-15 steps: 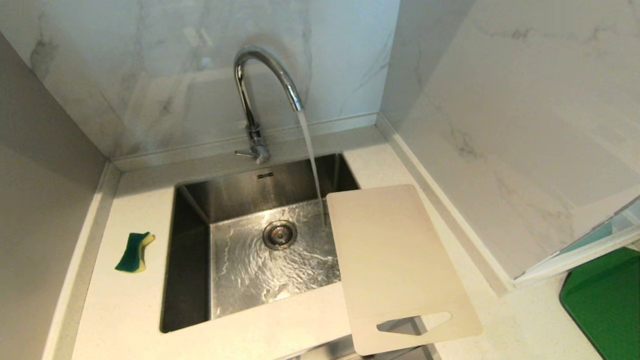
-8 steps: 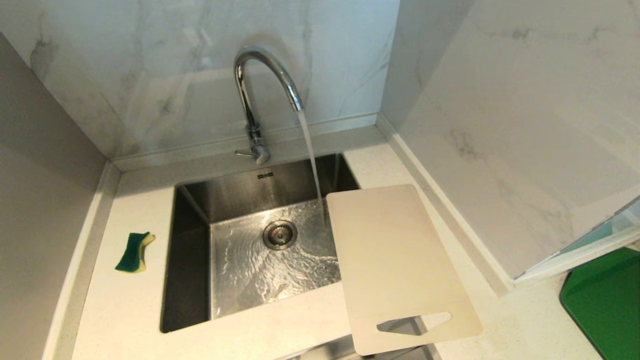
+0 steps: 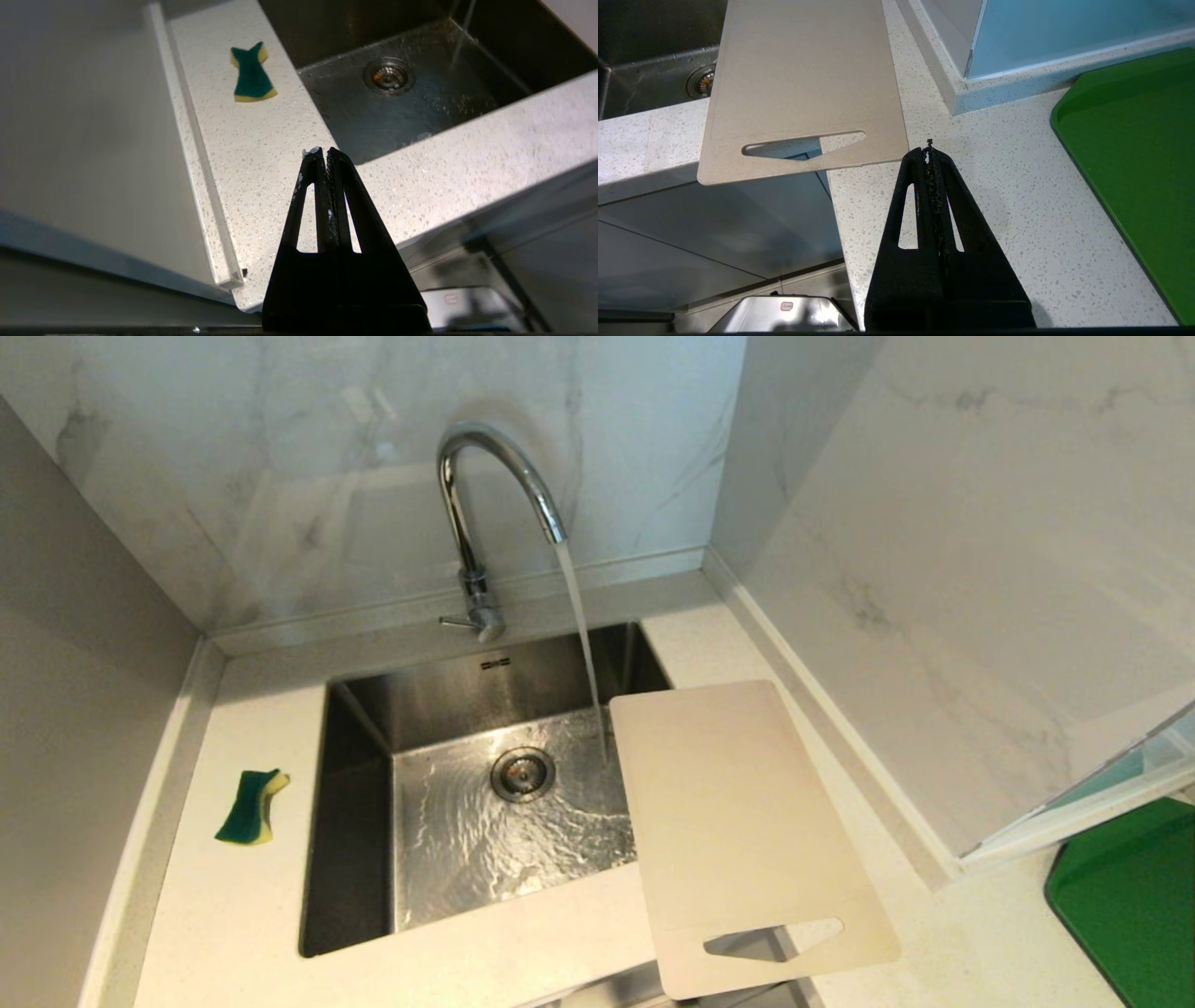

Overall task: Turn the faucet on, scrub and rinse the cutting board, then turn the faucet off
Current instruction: Pick up the cleaning cloth

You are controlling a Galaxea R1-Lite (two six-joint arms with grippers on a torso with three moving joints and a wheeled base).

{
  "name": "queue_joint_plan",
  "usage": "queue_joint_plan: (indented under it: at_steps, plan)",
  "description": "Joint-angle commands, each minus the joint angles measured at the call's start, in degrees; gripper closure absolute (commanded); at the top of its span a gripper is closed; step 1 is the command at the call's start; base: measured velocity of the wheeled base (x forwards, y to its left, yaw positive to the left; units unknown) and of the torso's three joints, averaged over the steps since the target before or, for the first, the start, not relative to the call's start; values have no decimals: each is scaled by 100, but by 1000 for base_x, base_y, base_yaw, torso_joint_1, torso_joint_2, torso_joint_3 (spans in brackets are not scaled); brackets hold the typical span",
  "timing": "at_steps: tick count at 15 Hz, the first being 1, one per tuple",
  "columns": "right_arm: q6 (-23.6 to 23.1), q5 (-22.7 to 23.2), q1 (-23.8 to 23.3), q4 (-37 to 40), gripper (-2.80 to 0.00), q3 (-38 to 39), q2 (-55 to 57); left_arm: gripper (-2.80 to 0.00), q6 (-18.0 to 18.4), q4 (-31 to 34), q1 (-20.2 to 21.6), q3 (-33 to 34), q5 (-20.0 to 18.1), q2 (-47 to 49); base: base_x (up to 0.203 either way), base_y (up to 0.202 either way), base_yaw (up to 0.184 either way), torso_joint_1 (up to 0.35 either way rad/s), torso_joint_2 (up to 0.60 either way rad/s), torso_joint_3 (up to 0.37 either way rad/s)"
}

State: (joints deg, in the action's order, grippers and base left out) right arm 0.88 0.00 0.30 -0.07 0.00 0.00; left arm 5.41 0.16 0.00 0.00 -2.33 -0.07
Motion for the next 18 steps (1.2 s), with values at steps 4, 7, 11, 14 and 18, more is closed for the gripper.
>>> queue_joint_plan:
  at_steps: [4,7,11,14,18]
  plan:
    - [0,0,5,-1,0,0,0,0,-599,-16,18,9,262,5,0,0,0,0,0,0]
    - [0,0,5,-1,0,0,0,0,-624,-25,9,9,260,1,0,0,0,0,0,0]
    - [0,0,5,-1,0,0,0,0,-652,-34,9,11,260,1,0,0,0,0,0,0]
    - [0,0,5,-1,0,0,0,0,-655,-34,9,9,260,-1,0,0,0,0,0,0]
    - [0,0,5,-1,0,0,0,0,-603,-34,9,9,251,-1,0,0,0,0,0,0]
